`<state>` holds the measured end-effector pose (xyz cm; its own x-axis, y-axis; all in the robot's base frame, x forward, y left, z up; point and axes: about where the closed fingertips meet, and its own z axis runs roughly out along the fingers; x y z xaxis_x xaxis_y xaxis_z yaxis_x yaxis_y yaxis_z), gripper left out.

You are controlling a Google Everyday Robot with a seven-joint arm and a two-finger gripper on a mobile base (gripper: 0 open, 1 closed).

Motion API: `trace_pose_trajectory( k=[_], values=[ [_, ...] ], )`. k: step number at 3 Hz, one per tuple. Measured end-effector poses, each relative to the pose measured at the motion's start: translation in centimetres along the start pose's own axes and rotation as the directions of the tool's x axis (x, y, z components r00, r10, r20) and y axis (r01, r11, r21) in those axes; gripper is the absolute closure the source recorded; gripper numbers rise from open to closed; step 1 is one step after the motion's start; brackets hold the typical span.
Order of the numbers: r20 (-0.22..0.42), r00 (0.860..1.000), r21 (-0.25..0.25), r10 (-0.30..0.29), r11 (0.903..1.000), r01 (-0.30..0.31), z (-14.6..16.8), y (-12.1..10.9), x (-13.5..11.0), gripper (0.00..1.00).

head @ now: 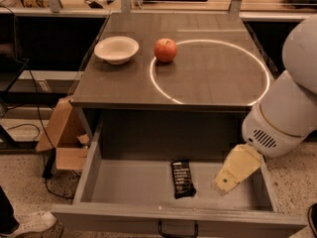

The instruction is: Pick rxbar chocolate from top drawer and place on counter

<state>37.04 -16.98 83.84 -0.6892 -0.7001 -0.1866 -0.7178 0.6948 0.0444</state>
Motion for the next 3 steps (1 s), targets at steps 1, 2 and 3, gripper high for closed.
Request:
trace_pose_trajectory(
  k=[1,2,3],
  values=[
    [0.014,1.0,-0.026,-0.009,0.9996,0.01,0.9,0.6,-0.1,0.0],
    [0.021,1.0,-0.067,-0.004,0.9977,0.006,5.2,3.2,-2.0,0.0],
    [0.021,1.0,-0.067,-0.004,0.9977,0.006,5.2,3.2,-2.0,0.0]
  ],
)
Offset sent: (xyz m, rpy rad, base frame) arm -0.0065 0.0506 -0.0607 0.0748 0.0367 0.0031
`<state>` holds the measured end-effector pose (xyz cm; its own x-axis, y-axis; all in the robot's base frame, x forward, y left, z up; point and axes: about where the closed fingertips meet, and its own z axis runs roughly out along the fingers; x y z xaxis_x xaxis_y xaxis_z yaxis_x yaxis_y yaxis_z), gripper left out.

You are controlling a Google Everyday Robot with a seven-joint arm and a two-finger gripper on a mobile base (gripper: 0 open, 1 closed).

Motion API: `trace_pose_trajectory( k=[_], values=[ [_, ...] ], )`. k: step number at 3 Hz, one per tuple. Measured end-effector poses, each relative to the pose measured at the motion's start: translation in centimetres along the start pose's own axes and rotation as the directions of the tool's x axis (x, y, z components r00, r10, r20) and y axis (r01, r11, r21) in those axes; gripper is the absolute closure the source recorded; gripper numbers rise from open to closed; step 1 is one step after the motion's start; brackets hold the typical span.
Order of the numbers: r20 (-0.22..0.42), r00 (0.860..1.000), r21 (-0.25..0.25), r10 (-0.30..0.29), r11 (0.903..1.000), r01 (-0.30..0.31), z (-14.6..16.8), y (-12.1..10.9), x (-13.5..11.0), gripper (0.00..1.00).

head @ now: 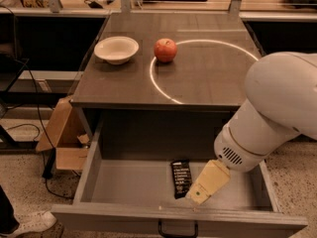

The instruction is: Pick rxbar chocolate from top drawer and place on counter

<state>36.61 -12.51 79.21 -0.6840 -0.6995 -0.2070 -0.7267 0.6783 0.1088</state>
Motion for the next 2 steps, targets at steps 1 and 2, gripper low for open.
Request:
trace_pose_trajectory(
  k=[1,2],
  values=[
    [0.017,0.999,0.054,0.045,0.9975,-0.046,2.2,-0.1,-0.8,0.0],
    [0.027,0.994,0.093,0.104,0.99,-0.106,3.7,-0.6,-1.4,0.0]
  ],
)
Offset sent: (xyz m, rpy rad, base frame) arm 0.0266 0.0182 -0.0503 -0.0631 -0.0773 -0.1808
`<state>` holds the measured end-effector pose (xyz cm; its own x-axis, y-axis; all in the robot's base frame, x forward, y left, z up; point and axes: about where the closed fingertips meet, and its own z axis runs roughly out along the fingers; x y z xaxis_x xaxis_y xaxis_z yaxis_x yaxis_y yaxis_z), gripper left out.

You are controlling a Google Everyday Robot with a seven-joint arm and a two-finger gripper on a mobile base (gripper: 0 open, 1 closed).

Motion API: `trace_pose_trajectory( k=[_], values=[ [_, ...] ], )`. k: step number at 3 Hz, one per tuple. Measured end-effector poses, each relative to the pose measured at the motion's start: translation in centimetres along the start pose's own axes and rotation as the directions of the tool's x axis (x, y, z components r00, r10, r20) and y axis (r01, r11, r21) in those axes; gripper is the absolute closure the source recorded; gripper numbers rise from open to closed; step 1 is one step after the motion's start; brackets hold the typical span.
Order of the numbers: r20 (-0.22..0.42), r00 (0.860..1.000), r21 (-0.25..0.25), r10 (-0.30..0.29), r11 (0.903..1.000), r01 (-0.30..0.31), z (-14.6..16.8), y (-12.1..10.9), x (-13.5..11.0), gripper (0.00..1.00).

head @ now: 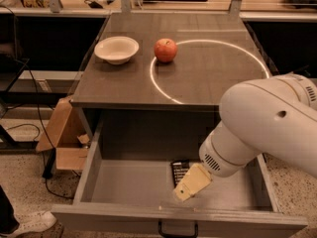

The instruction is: Pick rxbar chocolate from top drawer and place on counter

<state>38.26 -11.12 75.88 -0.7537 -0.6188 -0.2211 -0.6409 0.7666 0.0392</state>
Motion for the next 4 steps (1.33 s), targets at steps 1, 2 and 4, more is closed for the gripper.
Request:
trace_pose_trajectory(
  k=[1,2,4],
  values=[
    [0.0,1.0,0.0,0.0,1.0,0.0,0.0,0.0,0.0,0.0],
    [-0.039,0.997,-0.003,0.064,0.9979,-0.064,3.5,0.5,-0.6,0.0],
    [-0.034,0.988,-0.045,0.15,0.9874,-0.152,5.9,1.3,-2.7,0.0]
  ],
)
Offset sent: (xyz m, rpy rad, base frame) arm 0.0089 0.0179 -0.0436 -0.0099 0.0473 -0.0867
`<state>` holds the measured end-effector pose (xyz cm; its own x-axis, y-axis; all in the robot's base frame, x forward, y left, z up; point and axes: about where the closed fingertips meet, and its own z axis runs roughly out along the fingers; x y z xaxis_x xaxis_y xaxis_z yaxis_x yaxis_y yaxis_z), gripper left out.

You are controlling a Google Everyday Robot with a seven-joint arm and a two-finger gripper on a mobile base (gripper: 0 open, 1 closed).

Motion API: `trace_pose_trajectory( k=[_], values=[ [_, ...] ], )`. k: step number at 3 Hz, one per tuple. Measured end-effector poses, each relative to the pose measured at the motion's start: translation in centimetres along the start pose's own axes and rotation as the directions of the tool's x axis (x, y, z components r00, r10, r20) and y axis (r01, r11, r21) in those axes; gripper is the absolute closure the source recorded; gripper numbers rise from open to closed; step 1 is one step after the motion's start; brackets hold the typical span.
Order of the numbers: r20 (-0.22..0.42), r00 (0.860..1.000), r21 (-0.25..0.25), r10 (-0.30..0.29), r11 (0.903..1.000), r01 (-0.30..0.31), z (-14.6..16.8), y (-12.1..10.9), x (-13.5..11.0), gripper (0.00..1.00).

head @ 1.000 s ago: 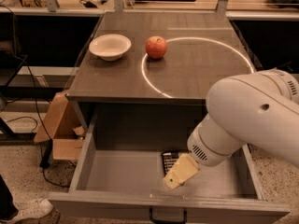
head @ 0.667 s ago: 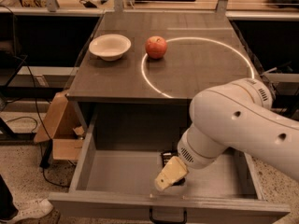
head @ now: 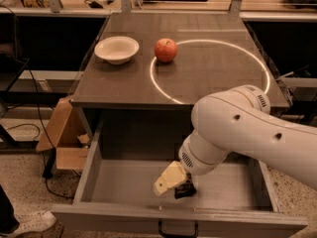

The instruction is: Pick rxbar chocolate from top drawer and place on counter

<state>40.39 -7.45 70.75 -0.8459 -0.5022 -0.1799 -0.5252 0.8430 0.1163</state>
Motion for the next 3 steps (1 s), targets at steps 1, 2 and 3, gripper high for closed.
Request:
trace_pose_trajectory(
  k=[1,2,3],
  values=[
    [0.0,1.0,0.0,0.0,1.0,0.0,0.0,0.0,0.0,0.0],
    [-0.019,1.0,-0.027,0.005,0.9996,-0.006,2.9,1.3,-0.4,0.0],
    [-0.019,1.0,-0.028,0.009,0.9996,-0.009,2.9,1.3,-0.4,0.0]
  ],
)
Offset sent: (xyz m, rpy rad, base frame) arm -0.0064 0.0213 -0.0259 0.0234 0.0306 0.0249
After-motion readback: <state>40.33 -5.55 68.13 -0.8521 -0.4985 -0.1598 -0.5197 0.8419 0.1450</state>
